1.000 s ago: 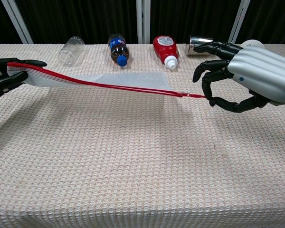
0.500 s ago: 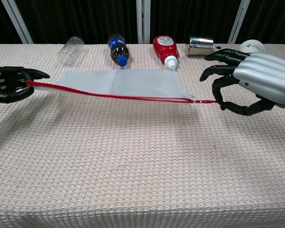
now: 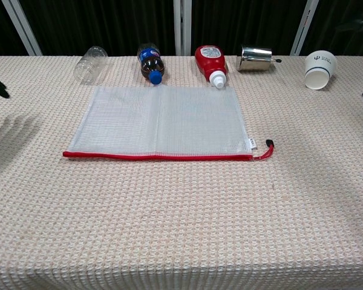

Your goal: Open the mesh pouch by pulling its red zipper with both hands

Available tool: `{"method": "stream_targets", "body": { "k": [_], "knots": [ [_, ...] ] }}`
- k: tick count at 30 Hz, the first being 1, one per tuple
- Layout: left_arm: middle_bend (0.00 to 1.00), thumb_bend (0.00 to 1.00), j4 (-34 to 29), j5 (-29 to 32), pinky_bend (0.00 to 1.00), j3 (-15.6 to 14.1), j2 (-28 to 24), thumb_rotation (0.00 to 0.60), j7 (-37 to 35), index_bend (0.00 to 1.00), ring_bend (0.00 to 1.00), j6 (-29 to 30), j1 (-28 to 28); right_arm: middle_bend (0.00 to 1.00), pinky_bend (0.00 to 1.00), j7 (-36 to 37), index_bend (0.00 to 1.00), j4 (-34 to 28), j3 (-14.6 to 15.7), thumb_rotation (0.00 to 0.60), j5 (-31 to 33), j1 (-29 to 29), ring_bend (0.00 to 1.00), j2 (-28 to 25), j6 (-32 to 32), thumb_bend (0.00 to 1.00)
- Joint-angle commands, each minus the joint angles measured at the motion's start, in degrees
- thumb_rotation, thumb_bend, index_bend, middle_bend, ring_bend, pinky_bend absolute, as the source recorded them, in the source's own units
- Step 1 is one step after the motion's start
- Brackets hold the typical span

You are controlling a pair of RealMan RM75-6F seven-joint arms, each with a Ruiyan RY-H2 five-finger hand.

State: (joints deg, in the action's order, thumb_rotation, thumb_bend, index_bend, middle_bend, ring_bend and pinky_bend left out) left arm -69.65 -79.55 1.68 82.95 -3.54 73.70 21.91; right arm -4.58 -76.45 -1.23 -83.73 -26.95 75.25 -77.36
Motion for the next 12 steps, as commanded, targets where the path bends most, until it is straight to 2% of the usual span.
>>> {"method": "stream_targets", "body": {
  "k": [1, 5, 12],
  "knots": [
    [0.16, 0.23, -8.2, 6.1, 0.14, 2.3, -8.5, 0.6, 9.1, 0.27, 0.12, 6.1, -6.1, 0.04, 0.0, 2.7, 0.0, -4.4, -0.9, 0.6, 3.3, 4.3, 0.0, -4.0, -2.4, 0.18],
    [0.16, 0.23, -11.2, 6.7, 0.14, 1.7, -11.2, 0.6, 8.7, 0.27, 0.12, 10.0, -10.2, 0.05, 0.0, 9.1, 0.0, -7.3, 0.2, 0.6, 3.6, 8.9, 0.0, -7.4, -4.8, 0.2],
    [0.16, 0.22, -16.9, 2.1, 0.14, -0.8, -13.5, 0.6, 5.8, 0.27, 0.12, 16.8, -15.9, 0.06, 0.0, 15.6, 0.0, -6.3, 2.0, 0.6, -0.3, 14.2, 0.0, -8.0, -10.1, 0.21]
  ]
}}
